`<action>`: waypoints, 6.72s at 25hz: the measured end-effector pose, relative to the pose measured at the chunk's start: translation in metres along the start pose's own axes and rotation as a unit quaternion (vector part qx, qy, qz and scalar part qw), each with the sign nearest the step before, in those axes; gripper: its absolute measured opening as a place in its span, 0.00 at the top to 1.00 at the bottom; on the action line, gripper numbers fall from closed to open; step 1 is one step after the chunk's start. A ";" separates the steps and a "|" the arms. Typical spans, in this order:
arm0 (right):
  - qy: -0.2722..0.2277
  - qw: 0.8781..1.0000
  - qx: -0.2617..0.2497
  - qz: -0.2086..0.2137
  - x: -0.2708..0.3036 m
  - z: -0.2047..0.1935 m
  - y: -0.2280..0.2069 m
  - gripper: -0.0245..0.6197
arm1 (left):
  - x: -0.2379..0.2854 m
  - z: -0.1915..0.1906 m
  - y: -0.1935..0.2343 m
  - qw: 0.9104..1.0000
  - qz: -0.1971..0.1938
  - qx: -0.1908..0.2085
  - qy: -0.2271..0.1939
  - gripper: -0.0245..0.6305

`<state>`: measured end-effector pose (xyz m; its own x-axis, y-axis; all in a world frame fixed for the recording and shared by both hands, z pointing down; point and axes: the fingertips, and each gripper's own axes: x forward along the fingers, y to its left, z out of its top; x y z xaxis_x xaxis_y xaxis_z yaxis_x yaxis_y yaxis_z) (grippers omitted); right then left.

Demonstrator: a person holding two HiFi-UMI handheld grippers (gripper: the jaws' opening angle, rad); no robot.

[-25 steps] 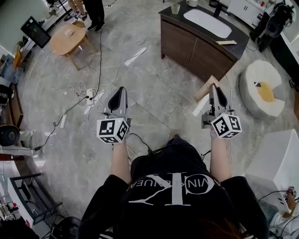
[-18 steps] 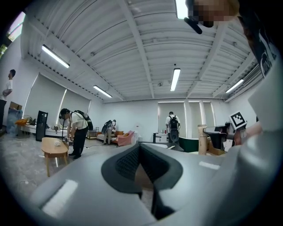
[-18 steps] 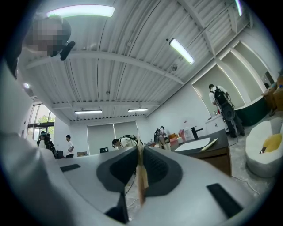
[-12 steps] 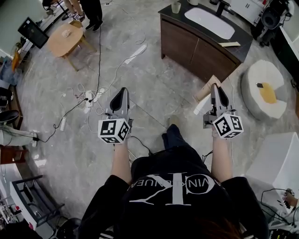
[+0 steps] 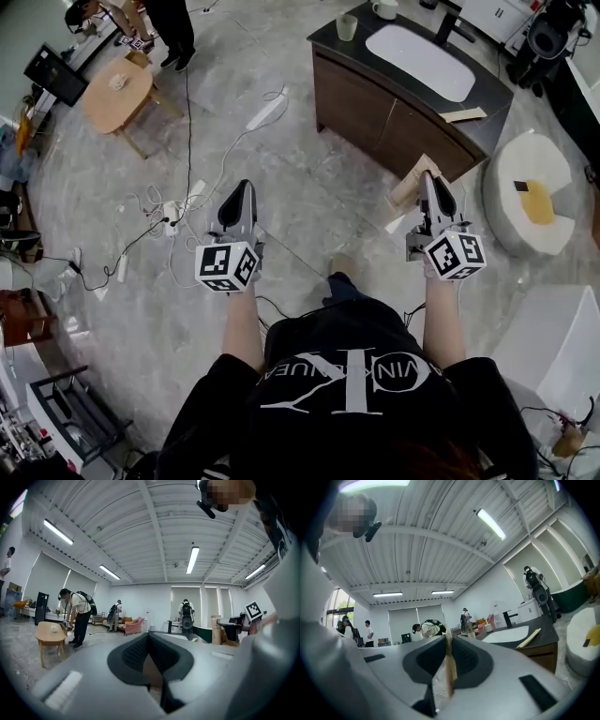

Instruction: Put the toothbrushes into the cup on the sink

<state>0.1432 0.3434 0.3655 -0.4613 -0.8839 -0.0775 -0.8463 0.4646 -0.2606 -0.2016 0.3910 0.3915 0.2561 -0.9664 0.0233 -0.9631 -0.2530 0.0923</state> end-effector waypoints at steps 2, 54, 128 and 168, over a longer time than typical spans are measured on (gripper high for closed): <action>0.004 1.000 -0.001 0.002 0.017 0.002 -0.012 0.88 | 0.021 0.001 0.004 1.000 0.002 -0.013 -0.004 0.94; 0.000 0.999 0.035 -0.017 0.343 0.010 -0.167 0.88 | 0.405 0.015 0.095 0.998 -0.050 0.009 0.024 0.94; 0.031 0.993 0.072 0.085 0.681 -0.039 -0.233 0.88 | 0.680 -0.043 0.179 0.994 -0.056 -0.018 0.090 0.94; 0.012 0.997 0.074 0.012 0.627 -0.034 -0.229 0.69 | 0.640 -0.022 0.169 0.993 -0.091 -0.015 0.072 0.94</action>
<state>0.0386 -0.3158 0.4098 -0.4878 -0.8707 -0.0627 -0.7875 0.4699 -0.3988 -0.1983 -0.2694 0.4434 0.4373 -0.8875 0.1453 -0.8973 -0.4196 0.1369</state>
